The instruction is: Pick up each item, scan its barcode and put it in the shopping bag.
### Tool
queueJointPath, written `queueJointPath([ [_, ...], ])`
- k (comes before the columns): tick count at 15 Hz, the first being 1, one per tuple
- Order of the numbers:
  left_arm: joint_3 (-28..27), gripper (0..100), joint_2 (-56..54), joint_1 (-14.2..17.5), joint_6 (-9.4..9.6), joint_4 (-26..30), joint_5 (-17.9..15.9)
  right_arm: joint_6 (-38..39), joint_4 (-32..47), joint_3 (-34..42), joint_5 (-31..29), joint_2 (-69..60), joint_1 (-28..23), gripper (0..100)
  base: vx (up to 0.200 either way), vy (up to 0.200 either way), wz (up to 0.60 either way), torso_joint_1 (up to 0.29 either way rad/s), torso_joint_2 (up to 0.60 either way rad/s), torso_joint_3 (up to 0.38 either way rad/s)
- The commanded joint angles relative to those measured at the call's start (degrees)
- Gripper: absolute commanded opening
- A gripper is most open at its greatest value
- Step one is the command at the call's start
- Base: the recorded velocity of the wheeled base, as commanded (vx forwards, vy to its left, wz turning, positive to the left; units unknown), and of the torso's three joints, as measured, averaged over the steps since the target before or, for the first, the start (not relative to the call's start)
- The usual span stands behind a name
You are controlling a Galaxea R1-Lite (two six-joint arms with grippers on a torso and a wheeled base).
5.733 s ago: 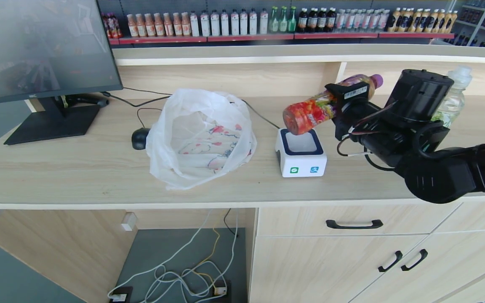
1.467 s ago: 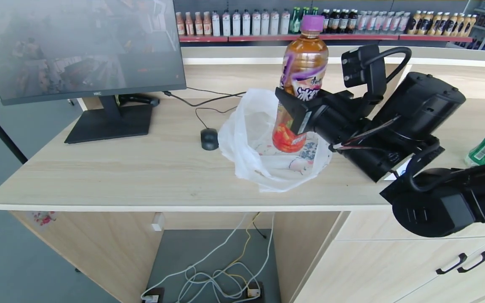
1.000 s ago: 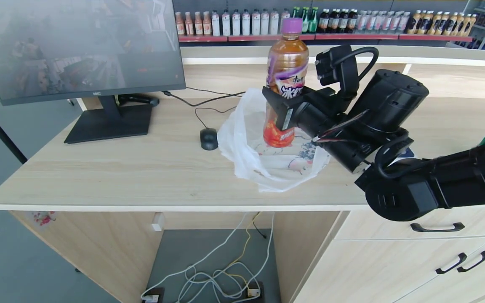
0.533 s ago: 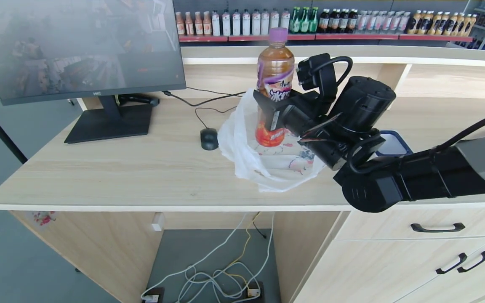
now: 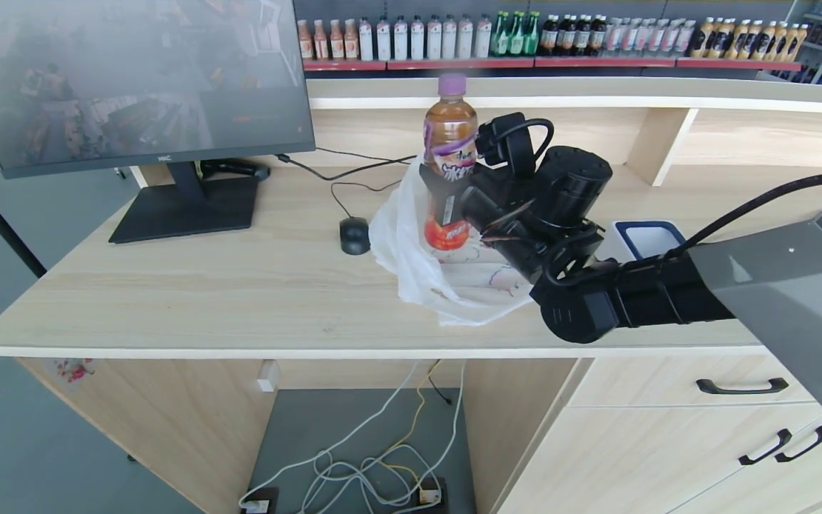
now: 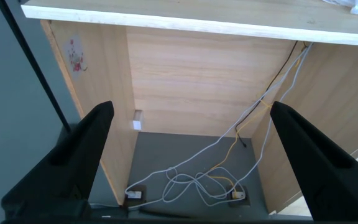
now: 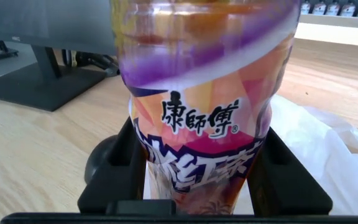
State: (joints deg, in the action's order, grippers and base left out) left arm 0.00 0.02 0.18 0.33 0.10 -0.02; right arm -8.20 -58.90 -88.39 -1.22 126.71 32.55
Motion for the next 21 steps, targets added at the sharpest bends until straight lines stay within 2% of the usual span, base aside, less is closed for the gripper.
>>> queueJointPath([
  [1, 0.00, 100, -0.02, -0.01, 0.02, -0.01, 0.02, 0.03, -0.07, -0.99, -0.01, 1.96, -0.21, 0, 0.000, 0.000, 0.00, 0.000, 0.00, 0.000],
  [21, 0.00, 100, -0.02, -0.01, 0.02, -0.01, 0.02, 0.73, -1.92, -1.43, -0.10, 7.24, -1.00, 0, 0.000, 0.000, 0.00, 0.000, 0.00, 0.000],
])
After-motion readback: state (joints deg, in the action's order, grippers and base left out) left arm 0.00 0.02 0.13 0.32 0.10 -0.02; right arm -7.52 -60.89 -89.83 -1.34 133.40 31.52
